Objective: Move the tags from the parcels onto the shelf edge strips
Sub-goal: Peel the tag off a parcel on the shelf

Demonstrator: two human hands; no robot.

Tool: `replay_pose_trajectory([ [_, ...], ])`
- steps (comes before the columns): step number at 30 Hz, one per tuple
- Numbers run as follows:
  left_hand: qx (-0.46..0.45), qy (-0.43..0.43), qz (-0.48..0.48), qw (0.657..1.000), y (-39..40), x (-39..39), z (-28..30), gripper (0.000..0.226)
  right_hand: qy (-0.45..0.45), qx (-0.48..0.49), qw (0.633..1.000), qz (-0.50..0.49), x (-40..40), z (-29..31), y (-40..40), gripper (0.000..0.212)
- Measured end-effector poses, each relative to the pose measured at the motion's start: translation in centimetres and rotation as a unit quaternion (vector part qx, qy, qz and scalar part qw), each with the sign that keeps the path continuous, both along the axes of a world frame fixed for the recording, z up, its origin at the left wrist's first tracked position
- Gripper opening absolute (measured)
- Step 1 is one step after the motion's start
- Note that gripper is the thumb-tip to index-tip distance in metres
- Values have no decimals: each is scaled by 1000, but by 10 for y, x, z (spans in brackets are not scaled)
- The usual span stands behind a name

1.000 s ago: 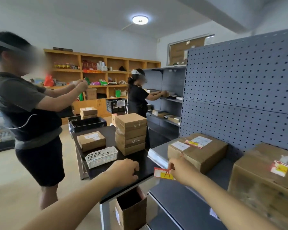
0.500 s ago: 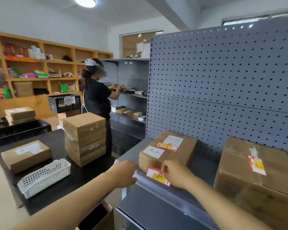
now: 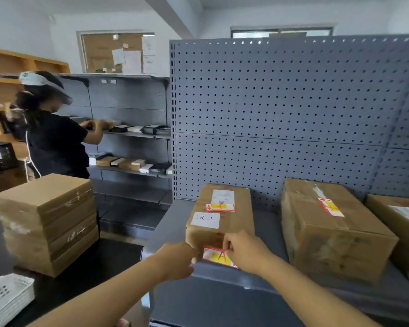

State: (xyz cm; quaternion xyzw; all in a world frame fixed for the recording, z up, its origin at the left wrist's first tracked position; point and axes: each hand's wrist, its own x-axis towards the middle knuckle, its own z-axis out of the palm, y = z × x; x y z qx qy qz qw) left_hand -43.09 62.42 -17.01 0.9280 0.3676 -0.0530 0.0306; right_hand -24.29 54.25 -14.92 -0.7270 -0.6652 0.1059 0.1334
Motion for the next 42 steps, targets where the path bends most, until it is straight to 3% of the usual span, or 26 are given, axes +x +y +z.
replay_pose_trajectory([
  [5,-12,-6,-14,1000,9,-5,-13,30,-24,-11,998,-61,-10,-5,-8,20],
  [14,-35,-45,-39,998,19,-1,-17,28,-70,-1,994,-83,-13,-8,-4,20],
  [25,-55,-45,-64,995,17,-11,-16,25,-94,41,995,-11,-25,-15,12,15],
  [34,-55,-48,-49,996,14,-11,-15,21,-151,-14,988,8,-32,-22,12,17],
  [42,-56,-51,-51,996,15,-12,-12,25,-142,-29,989,-12,-29,-26,12,24],
])
